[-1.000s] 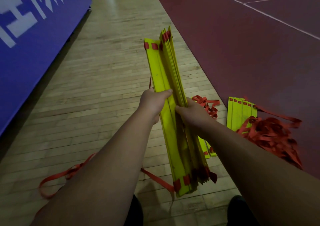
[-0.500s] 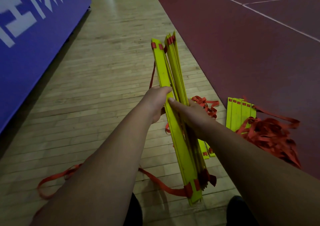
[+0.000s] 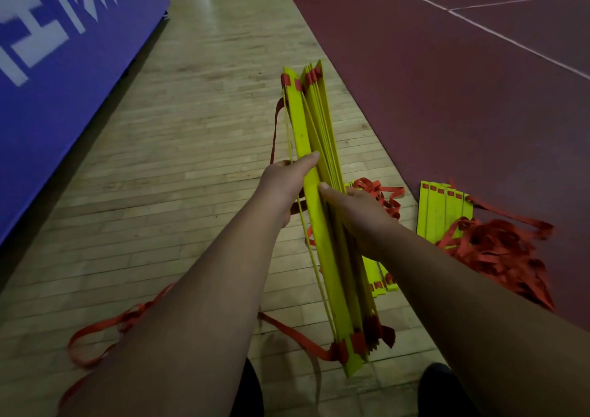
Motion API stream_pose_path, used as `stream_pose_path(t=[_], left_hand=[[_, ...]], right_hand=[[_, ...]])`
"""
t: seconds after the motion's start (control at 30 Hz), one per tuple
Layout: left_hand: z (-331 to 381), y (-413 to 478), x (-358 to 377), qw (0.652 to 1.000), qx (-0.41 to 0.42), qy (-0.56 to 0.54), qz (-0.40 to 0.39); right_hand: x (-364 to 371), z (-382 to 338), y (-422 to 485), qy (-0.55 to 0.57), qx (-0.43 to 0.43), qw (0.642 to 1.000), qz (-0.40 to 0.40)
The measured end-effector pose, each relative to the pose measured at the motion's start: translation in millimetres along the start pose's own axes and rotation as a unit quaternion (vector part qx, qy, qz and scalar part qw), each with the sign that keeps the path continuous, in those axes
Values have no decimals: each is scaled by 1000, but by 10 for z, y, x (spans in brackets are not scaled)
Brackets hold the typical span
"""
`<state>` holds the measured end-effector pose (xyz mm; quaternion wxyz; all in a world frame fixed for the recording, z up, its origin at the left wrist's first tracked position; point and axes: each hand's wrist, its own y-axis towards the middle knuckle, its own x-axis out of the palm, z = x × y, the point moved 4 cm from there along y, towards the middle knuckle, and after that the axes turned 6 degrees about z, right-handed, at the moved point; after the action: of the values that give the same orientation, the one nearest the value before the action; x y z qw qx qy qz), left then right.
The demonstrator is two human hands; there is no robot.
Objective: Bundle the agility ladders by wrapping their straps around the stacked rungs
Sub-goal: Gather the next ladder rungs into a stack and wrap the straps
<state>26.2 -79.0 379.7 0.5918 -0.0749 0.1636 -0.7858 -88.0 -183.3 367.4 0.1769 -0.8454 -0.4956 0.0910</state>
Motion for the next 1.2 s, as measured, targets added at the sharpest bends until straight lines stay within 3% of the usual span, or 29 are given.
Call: stream_pose_path(t=[0.3, 0.47, 0.73, 0.97, 1.2], left_hand=[[-9, 69, -45, 982, 86, 135, 97], [-56, 155, -115, 980, 71, 138, 127], [-78, 227, -205, 984, 45, 110, 132], [-94, 168, -188, 985, 39, 106, 129], [-77, 188, -234, 974, 60, 173, 130]], right_hand=[[53, -99, -139, 1, -6, 1000, -16], [62, -35, -87, -43, 13, 999, 20], [14, 2, -32, -47, 55, 997, 31], [33, -23, -73, -113, 9, 993, 30], [-10, -35, -47, -129, -28, 991, 1]])
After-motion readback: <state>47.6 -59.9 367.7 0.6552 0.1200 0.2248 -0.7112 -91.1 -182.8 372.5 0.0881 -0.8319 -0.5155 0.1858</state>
